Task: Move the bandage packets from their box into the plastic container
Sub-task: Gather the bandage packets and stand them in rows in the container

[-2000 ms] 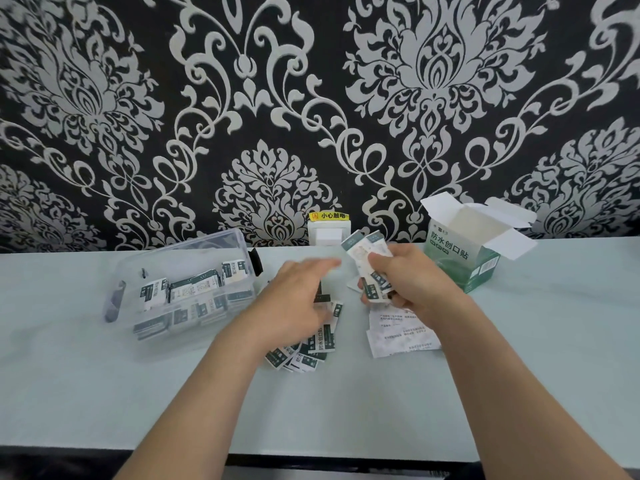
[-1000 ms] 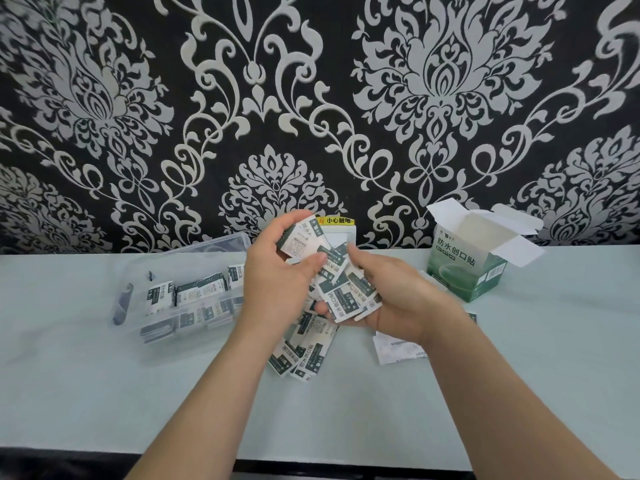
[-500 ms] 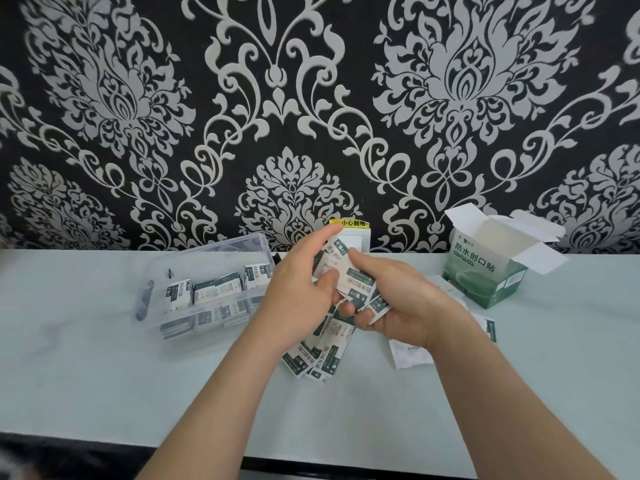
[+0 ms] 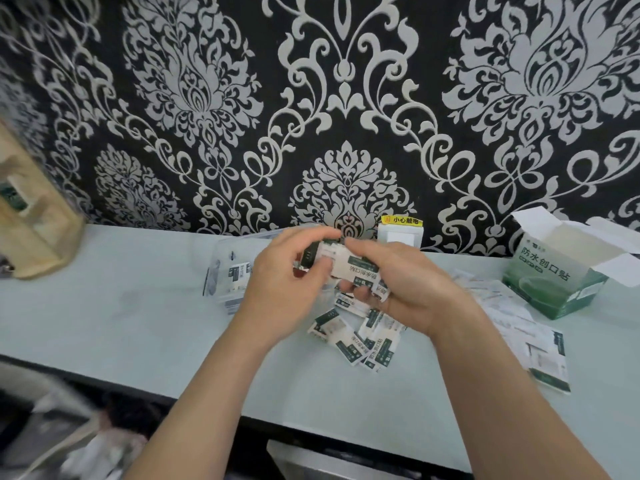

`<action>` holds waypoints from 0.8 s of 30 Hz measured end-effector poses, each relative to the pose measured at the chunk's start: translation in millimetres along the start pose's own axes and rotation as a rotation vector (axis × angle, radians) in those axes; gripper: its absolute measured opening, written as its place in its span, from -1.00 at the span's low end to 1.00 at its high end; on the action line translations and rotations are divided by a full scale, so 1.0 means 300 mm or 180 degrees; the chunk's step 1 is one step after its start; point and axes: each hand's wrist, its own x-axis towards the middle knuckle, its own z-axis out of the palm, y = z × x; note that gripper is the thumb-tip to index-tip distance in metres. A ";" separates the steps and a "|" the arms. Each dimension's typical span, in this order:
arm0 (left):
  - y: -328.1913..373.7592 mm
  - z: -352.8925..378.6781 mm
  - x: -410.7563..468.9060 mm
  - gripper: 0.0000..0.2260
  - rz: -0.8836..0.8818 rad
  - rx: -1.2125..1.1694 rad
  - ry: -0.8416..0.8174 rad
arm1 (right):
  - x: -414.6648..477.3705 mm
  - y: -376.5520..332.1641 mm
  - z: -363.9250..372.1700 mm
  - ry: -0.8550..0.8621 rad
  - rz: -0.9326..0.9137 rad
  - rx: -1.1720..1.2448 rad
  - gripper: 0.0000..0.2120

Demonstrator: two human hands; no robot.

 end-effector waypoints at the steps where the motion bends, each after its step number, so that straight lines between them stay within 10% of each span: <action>1: -0.010 -0.019 -0.005 -0.70 -0.0063 -0.0049 0.0027 | 0.004 0.001 0.020 0.0078 -0.0074 0.0001 -0.78; 24: -0.037 -0.090 -0.034 -0.78 -0.0520 -0.0543 0.0192 | 0.046 0.031 0.177 0.0424 -0.0975 -0.0156 -0.80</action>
